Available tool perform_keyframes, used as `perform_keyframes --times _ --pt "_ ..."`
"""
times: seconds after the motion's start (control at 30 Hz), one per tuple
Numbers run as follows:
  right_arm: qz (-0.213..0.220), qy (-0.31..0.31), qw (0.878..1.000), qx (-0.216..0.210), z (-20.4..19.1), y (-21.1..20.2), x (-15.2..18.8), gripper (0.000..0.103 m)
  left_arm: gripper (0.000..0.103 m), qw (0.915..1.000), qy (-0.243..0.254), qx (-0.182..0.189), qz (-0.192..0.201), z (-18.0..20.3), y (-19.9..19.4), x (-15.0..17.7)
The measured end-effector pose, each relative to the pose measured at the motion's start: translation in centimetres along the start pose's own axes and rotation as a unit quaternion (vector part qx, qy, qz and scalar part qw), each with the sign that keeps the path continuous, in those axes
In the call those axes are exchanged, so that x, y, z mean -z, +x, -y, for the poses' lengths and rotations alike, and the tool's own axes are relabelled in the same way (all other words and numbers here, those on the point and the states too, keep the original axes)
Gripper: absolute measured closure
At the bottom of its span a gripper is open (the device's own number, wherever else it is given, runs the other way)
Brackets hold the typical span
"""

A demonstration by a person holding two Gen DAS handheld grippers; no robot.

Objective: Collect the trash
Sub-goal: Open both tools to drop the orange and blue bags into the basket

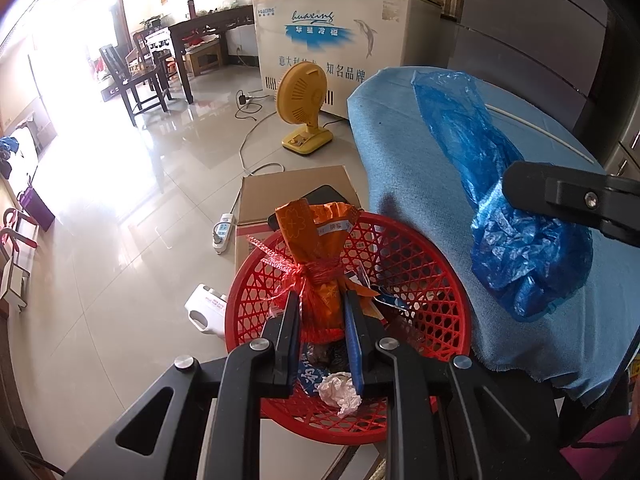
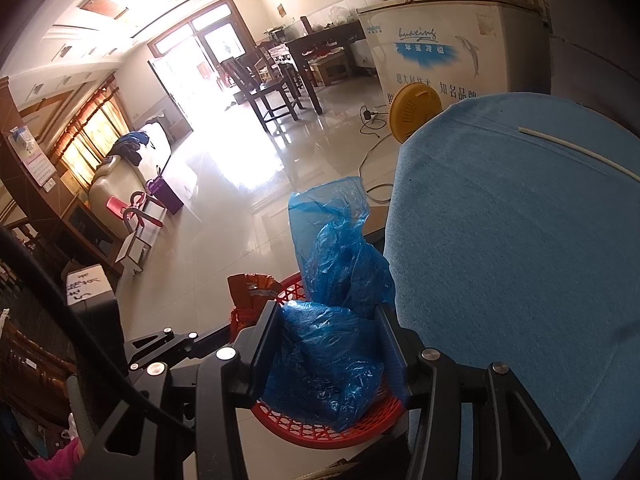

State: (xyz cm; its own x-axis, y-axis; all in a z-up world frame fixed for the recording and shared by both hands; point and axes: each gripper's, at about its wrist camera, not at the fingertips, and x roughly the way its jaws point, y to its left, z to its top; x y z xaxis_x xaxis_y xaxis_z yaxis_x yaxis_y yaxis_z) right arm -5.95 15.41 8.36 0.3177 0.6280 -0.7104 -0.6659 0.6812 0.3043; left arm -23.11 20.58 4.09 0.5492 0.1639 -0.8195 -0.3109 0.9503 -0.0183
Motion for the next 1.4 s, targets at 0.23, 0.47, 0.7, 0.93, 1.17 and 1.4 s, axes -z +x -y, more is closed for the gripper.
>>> perform_keyframes --times 0.23,0.47,0.7,0.93,1.17,1.4 --pt "-0.001 -0.004 1.0 0.006 -0.4 0.4 0.5 0.051 0.082 1.0 0.002 0.0 0.004 0.0 -0.2 -0.1" --pt "0.0 -0.004 1.0 0.008 -0.6 0.4 0.6 0.051 0.082 1.0 0.002 -0.001 0.006 0.0 -0.4 -0.1" --pt "-0.001 -0.002 1.0 0.006 -0.4 0.6 0.2 0.047 0.082 0.9999 0.002 -0.007 0.01 0.0 -0.7 -0.3" --pt "0.012 0.004 1.0 0.006 0.0 0.1 0.2 0.045 0.082 0.9998 0.0 -0.013 0.014 -0.1 -0.9 -0.3" --pt "0.016 0.004 1.0 0.009 0.1 -0.2 0.5 0.045 0.081 0.9997 0.0 -0.013 0.019 0.0 -1.1 -0.4" --pt "0.029 0.017 0.999 0.012 0.9 -1.1 0.3 0.045 0.068 0.9987 0.008 -0.026 0.043 0.7 -2.3 -0.8"
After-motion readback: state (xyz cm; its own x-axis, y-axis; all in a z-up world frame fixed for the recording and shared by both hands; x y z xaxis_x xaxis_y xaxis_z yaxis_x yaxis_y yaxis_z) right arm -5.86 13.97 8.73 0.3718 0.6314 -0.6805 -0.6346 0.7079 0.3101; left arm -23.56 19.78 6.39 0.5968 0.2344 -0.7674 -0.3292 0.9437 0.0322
